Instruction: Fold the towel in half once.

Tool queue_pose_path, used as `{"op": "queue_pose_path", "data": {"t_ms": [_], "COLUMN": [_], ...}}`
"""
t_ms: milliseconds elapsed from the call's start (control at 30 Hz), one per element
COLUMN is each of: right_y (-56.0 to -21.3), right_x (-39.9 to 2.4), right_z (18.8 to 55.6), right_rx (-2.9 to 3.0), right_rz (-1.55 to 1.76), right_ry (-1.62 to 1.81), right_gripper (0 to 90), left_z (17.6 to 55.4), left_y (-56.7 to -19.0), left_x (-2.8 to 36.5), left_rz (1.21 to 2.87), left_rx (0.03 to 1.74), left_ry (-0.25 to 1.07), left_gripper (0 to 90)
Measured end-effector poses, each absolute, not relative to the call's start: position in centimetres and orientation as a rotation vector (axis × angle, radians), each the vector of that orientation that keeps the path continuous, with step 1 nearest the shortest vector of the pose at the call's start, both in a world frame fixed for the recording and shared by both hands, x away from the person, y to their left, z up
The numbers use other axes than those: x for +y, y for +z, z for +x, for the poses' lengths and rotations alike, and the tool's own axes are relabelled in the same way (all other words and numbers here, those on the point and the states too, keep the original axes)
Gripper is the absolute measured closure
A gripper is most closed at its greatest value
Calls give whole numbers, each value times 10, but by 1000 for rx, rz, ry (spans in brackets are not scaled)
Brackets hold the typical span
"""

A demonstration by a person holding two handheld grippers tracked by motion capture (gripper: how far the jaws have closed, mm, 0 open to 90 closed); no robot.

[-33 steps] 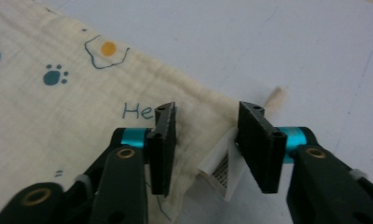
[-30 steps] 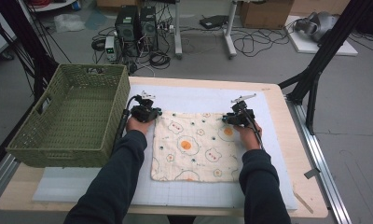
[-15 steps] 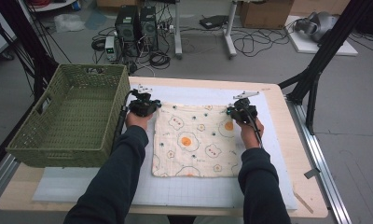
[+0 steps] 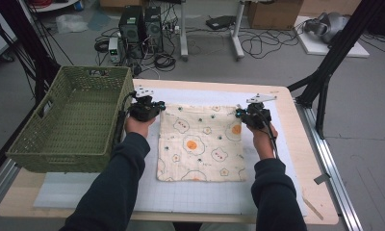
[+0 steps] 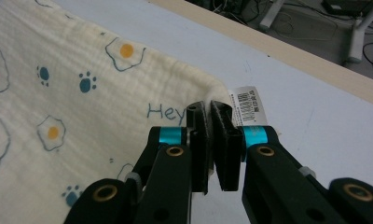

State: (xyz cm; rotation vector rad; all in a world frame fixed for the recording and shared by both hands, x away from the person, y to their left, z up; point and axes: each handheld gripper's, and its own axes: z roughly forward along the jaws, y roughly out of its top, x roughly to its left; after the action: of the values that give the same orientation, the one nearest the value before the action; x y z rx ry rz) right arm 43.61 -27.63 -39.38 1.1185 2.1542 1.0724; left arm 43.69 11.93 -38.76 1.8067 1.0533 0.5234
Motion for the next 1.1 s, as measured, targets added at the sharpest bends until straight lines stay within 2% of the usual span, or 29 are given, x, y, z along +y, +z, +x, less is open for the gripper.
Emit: {"op": "queue_pose_path", "data": {"t_ms": [567, 767, 1100], "right_y": [-388, -384, -396], "right_x": [-290, -284, -282], "right_z": [381, 367, 332], "right_rx": [2135, 2160, 2183], "right_rz": [1073, 1027, 996], "right_ry": [1169, 1154, 1140], "right_gripper": [861, 861, 860], "left_z": [381, 361, 332], "left_y": [-381, -387, -399], "left_x": [123, 125, 131], "left_rz": [1778, 1799, 1808], "left_rx": [896, 855, 809], "left_ry": [468, 431, 401], "left_gripper": [859, 859, 859]}}
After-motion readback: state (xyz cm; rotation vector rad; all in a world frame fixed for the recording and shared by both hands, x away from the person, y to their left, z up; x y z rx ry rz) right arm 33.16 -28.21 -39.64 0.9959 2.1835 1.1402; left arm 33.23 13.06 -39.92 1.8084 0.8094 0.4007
